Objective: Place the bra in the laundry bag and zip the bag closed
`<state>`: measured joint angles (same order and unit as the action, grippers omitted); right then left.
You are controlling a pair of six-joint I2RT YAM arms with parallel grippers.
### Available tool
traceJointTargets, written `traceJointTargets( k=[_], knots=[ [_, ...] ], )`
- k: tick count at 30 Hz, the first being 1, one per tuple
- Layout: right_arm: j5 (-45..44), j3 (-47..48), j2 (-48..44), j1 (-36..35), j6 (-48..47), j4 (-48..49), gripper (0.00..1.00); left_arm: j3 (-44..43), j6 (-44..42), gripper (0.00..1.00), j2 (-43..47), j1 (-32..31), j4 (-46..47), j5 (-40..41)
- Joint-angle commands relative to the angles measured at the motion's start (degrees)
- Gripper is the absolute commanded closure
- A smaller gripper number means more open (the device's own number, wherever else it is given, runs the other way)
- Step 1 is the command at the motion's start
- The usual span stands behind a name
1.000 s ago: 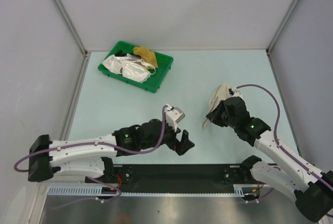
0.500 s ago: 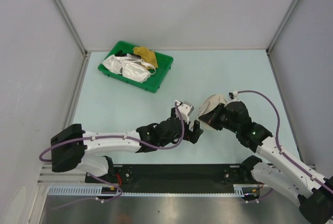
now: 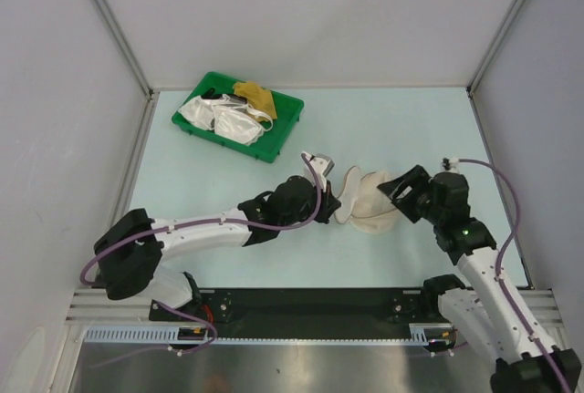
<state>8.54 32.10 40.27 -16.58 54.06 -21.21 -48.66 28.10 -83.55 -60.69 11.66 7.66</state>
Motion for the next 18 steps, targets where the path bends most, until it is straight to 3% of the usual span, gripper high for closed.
traceJointTargets(
  k=[1, 5, 8, 12, 18],
  knots=[
    [3.58, 3.59, 0.33, 18.61, -15.87, -7.52, 0.27, -3.01, 0.55, 1.00, 4.09, 1.44, -2.78, -3.88],
    [10.60, 0.78, 5.33, 31.32, -22.59, -6.22, 0.27, -3.28, 1.43, 1.00, 5.59, 2.24, -3.57, -6.08],
    [17.12, -1.95, 10.60, 34.59, -22.34, -1.31, 0.29, -3.45, 2.14, 1.00, 6.38, 2.59, -3.49, -7.04],
    [19.68, -3.53, 17.45, 29.60, -20.58, 6.87, 0.32, -4.24, 3.28, 1.00, 6.82, 2.85, -3.22, -9.94],
    [9.14, -1.77, 24.85, 20.80, -20.05, 10.92, 0.35, -4.07, 3.72, 1.00, 7.78, 3.12, -3.22, -10.56]
  ],
)
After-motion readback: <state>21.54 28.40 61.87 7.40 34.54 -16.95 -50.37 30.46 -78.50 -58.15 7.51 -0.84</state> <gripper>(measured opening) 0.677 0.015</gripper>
